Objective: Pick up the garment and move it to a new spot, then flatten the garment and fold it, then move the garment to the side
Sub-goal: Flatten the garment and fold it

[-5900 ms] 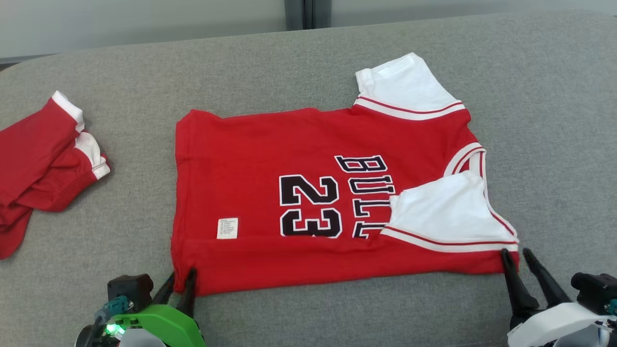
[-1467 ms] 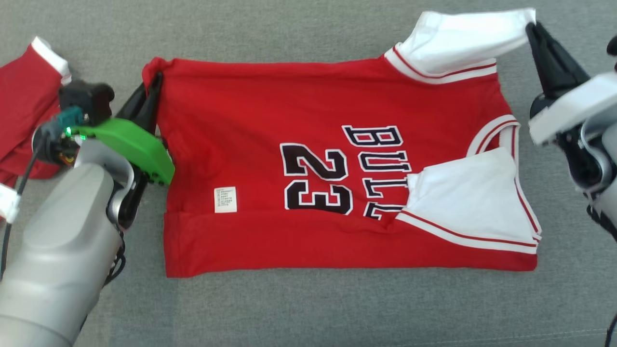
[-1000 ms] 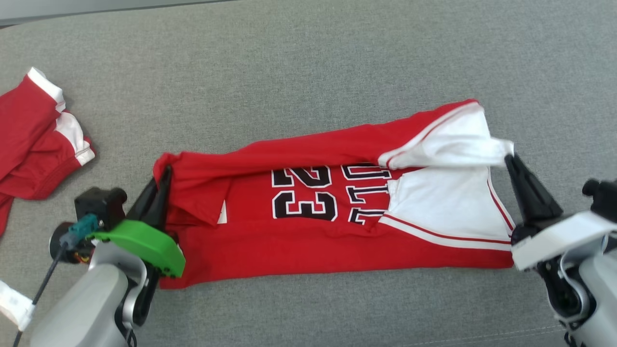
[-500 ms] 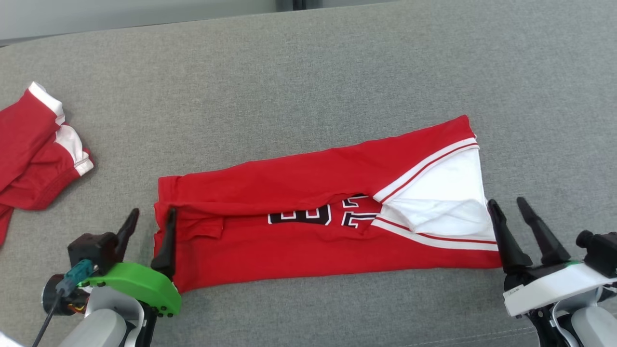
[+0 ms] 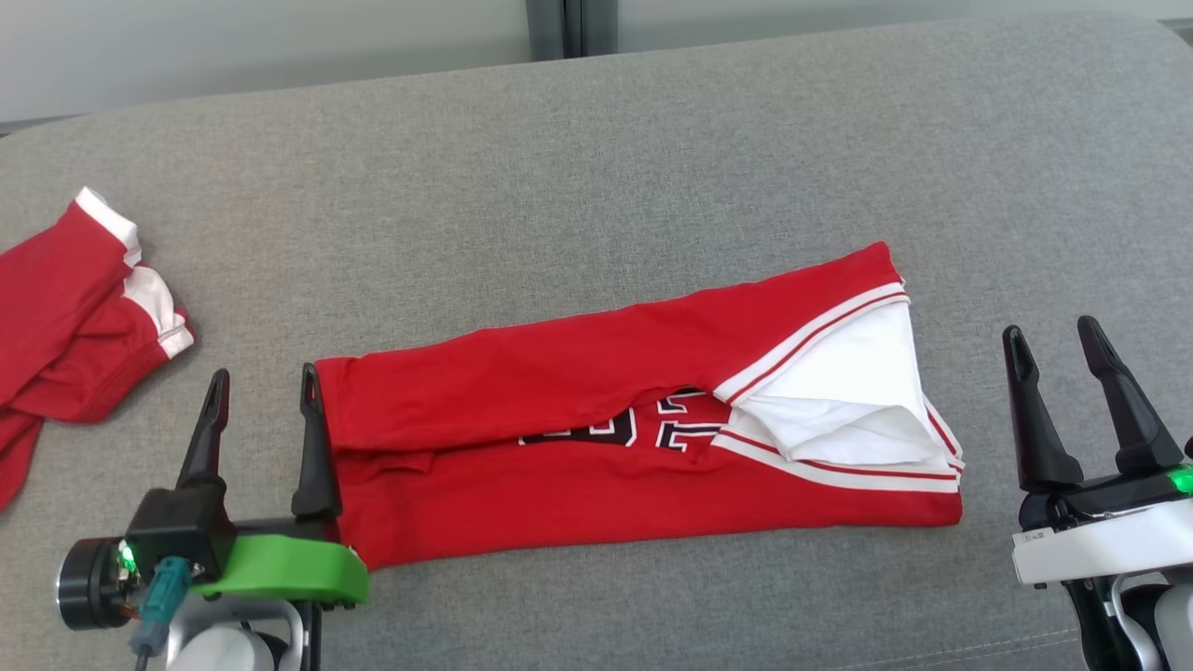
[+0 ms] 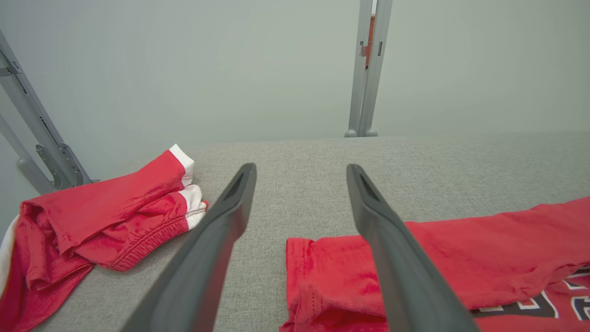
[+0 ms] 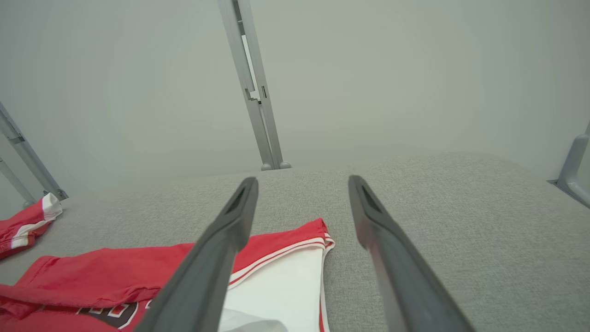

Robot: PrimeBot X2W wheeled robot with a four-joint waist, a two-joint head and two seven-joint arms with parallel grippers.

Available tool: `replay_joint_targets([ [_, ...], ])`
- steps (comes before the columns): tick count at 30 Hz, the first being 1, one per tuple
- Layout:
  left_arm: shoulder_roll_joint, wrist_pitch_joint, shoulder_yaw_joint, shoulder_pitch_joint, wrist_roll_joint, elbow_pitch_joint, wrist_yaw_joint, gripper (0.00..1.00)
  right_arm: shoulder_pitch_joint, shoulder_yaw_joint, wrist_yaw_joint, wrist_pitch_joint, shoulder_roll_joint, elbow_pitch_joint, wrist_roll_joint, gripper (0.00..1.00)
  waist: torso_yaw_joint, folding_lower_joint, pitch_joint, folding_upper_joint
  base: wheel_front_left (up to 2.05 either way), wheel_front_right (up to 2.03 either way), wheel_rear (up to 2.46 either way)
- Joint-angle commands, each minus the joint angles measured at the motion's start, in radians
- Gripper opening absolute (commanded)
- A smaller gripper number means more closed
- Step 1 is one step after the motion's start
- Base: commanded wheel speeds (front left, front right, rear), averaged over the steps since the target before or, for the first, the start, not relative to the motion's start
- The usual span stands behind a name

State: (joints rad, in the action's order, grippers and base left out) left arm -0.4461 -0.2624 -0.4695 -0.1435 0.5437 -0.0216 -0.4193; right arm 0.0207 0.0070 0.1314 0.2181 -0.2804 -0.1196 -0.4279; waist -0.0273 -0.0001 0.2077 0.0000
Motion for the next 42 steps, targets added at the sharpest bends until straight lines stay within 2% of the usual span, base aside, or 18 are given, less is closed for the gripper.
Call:
replay_joint_targets([
  [1,0.005,-0.003,0.001,0.026,-0.015,-0.004,-0.007,1.00,0.014,-0.007,-0.002,-0.011,0.004,-0.007,0.014,1.00,0.004,0.0001,-0.012,0.0000,0.00,0.00,0.00],
  [14,0.032,-0.003,0.008,0.065,-0.065,0.004,0.004,1.00,0.029,-0.030,-0.002,-0.071,0.029,-0.035,0.059,1.00,0.019,0.0001,-0.029,0.0000,0.00,0.00,0.00],
  [22,0.038,-0.003,0.010,0.020,-0.085,0.004,0.016,1.00,0.027,-0.050,-0.002,-0.092,0.019,-0.007,0.066,1.00,0.034,0.0001,0.008,0.0000,0.00,0.00,0.00],
  [29,0.070,-0.003,0.015,-0.047,-0.107,-0.001,0.035,1.00,-0.021,-0.044,-0.002,-0.083,-0.007,0.180,0.029,1.00,0.082,0.0001,0.087,0.0000,0.00,0.00,0.00],
  [40,0.134,-0.003,0.069,-0.089,-0.158,0.022,0.088,1.00,-0.167,0.122,-0.001,-0.076,-0.023,0.499,-0.077,1.00,0.120,0.0001,0.123,0.0000,0.00,0.00,0.00],
  [41,0.138,-0.003,0.072,-0.089,-0.162,0.024,0.094,1.00,-0.170,0.138,-0.001,-0.073,-0.025,0.507,-0.094,0.53,0.122,0.0001,0.123,0.0000,0.00,0.00,0.00],
  [42,0.142,-0.003,0.078,-0.087,-0.165,0.026,0.099,1.00,-0.174,0.152,-0.001,-0.069,-0.033,0.517,-0.107,0.23,0.124,0.0001,0.122,0.0000,0.00,0.00,0.00],
])
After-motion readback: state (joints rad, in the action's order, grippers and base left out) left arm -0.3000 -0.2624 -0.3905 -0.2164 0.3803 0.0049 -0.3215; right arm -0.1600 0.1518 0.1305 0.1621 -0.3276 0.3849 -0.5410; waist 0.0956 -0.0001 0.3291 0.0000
